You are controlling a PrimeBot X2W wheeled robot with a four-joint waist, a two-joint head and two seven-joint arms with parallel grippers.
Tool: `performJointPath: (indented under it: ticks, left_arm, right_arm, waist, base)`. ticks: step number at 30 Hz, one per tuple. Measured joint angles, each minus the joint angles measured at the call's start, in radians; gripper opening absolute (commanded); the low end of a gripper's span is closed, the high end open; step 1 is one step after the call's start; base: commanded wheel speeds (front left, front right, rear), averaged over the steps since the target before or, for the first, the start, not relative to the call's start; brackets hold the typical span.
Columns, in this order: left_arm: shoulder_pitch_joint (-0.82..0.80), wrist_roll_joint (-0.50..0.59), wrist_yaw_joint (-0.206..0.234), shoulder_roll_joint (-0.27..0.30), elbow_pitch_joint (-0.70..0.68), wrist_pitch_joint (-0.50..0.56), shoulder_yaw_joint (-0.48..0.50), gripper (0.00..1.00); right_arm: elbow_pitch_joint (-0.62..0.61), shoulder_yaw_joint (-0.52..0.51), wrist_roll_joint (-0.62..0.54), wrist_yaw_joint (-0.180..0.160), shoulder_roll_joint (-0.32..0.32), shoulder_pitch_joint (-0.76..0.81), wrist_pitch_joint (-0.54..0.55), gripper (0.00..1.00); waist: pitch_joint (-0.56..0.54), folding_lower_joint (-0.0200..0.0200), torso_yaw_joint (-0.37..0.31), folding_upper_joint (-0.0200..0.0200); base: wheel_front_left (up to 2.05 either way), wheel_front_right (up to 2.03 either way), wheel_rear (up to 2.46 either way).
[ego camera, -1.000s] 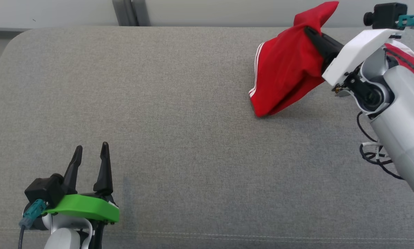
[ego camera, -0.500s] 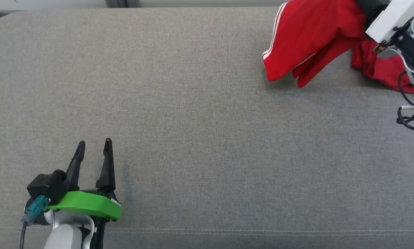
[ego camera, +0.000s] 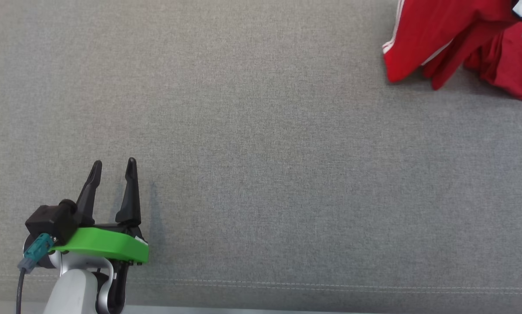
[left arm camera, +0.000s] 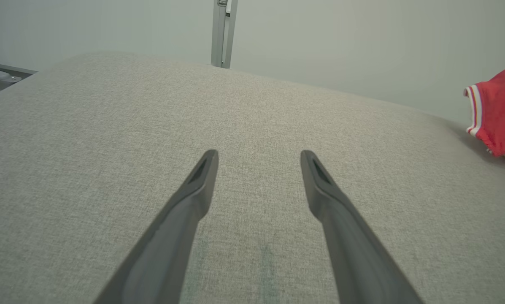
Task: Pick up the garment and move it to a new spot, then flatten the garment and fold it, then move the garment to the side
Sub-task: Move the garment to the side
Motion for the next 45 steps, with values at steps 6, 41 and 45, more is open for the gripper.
performJointPath:
  ticks: [6,41,45]
  left_arm:
    - [-0.009,-0.001,0.0,0.013,-0.004,0.0,0.007,1.0]
    - [-0.099,-0.019,0.0,0.074,-0.074,0.0,0.002,1.0]
    - [-0.106,-0.019,0.0,0.074,-0.075,-0.005,0.003,1.0]
  right_arm:
    - [-0.024,0.004,-0.001,0.0,-0.015,-0.022,0.004,0.0]
    - [0.112,-0.05,-0.112,-0.029,-0.257,-0.011,-0.141,0.0]
    - [0.153,-0.046,-0.125,-0.066,-0.243,0.014,-0.174,0.44]
  waist:
    - [0.035,0.0,0.002,0.0]
    - [0.294,0.0,-0.037,0.0]
    - [0.311,0.0,-0.032,0.0]
  base:
    - [0.0,0.0,0.0]
    - [0.0,0.0,0.0]
    - [0.0,0.0,0.0]
